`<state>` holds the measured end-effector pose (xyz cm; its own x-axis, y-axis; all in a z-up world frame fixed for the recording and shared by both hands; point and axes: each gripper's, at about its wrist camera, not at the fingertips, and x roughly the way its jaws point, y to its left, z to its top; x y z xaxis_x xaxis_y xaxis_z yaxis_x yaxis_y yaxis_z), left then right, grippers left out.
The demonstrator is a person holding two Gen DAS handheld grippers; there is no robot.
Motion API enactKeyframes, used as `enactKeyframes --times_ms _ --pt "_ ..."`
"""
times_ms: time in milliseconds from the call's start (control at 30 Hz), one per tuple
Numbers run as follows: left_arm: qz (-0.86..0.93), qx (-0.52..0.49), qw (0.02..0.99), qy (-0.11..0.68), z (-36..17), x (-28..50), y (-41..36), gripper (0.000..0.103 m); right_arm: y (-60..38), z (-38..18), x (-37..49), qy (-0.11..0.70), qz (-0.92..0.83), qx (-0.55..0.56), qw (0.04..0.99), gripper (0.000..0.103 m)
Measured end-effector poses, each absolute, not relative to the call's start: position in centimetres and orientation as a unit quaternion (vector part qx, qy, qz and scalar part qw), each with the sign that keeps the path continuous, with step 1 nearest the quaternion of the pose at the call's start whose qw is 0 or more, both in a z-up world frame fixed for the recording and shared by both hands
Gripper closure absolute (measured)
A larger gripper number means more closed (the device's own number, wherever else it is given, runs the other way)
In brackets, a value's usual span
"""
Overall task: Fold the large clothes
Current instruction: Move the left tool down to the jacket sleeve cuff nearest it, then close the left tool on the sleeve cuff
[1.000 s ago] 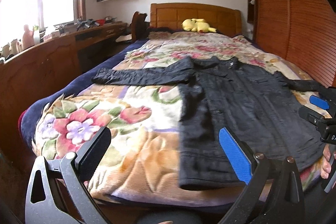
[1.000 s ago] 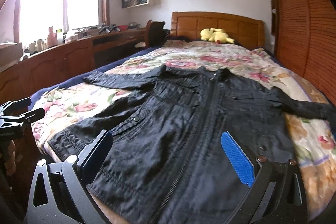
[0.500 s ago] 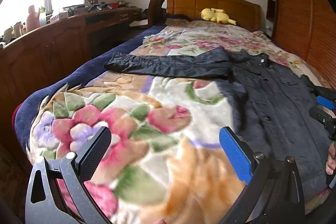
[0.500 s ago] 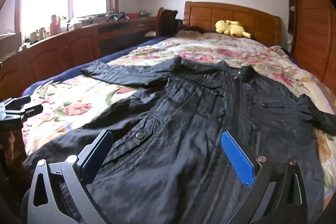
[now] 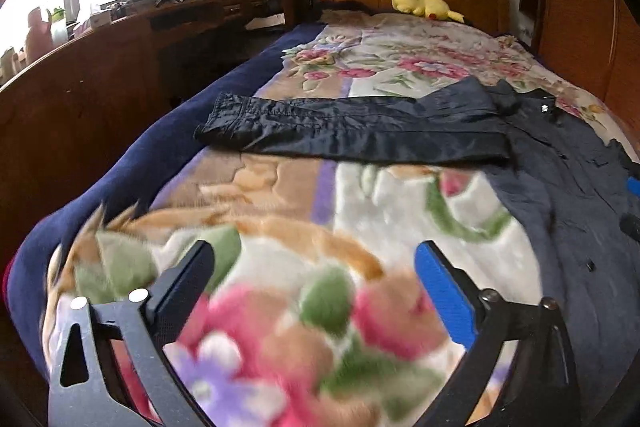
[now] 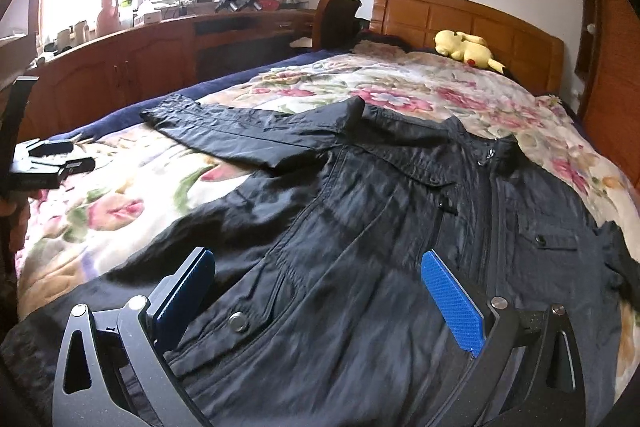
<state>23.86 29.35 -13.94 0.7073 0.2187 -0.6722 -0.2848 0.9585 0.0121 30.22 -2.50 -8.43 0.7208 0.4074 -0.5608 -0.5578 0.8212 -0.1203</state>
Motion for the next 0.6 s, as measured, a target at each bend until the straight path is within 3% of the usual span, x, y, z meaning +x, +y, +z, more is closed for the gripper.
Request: enactKeyframes --times_ms 267,600 --pt "0.147 -0.106 0.91 0.374 -14.8 30.8 34.6 0.025 -2.5 -10.8 31.9 0.301 0.278 -0.127 0.903 0.0" --pt "0.2 -0.175 0.888 0.374 -16.3 36.4 41.3 0.03 -3.3 -11.1 32.9 0.313 0.277 -0.107 0.902 0.0"
